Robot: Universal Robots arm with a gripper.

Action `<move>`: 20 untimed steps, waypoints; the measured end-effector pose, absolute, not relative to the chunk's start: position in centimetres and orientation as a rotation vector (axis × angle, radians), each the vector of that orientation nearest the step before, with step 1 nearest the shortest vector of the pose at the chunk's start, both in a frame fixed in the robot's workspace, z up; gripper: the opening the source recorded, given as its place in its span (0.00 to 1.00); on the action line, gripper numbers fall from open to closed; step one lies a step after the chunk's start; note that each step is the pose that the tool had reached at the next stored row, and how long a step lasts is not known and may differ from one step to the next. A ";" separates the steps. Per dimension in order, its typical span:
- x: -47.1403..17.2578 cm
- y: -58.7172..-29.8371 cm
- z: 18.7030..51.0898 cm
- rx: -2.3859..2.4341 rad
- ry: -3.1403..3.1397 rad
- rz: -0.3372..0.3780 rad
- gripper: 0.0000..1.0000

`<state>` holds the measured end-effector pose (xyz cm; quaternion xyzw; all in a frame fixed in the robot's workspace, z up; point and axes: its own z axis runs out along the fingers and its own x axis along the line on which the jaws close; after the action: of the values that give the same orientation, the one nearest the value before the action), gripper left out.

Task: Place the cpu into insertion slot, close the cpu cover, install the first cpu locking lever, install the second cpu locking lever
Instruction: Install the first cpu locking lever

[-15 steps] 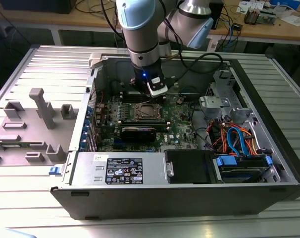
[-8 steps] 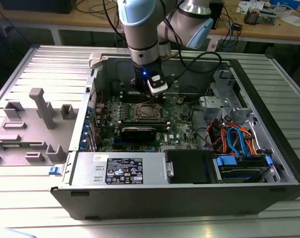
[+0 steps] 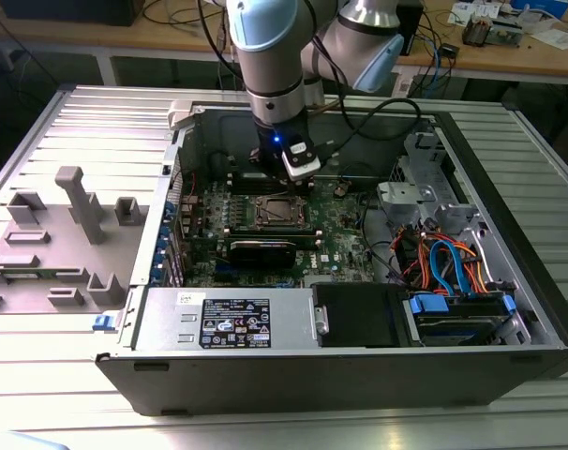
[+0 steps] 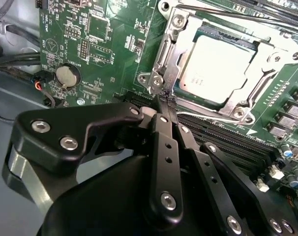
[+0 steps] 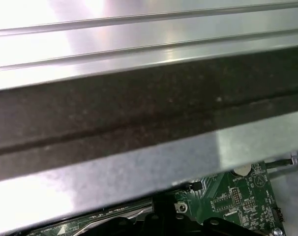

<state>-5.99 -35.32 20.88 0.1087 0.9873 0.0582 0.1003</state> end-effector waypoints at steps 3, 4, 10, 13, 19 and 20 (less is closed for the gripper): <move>-5.9 -35.3 20.9 0.314 2.919 0.179 0.11; -5.8 -35.3 20.8 0.310 2.920 0.180 0.11; -5.4 -35.3 20.8 0.293 2.922 0.182 0.11; -5.4 -35.2 20.8 0.294 2.922 0.186 0.11; -5.6 -35.2 20.8 0.299 2.921 0.232 0.11; -5.7 -35.2 20.8 0.299 2.921 0.234 0.11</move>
<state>-5.72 -35.18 20.81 0.1010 0.9869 0.0791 0.0979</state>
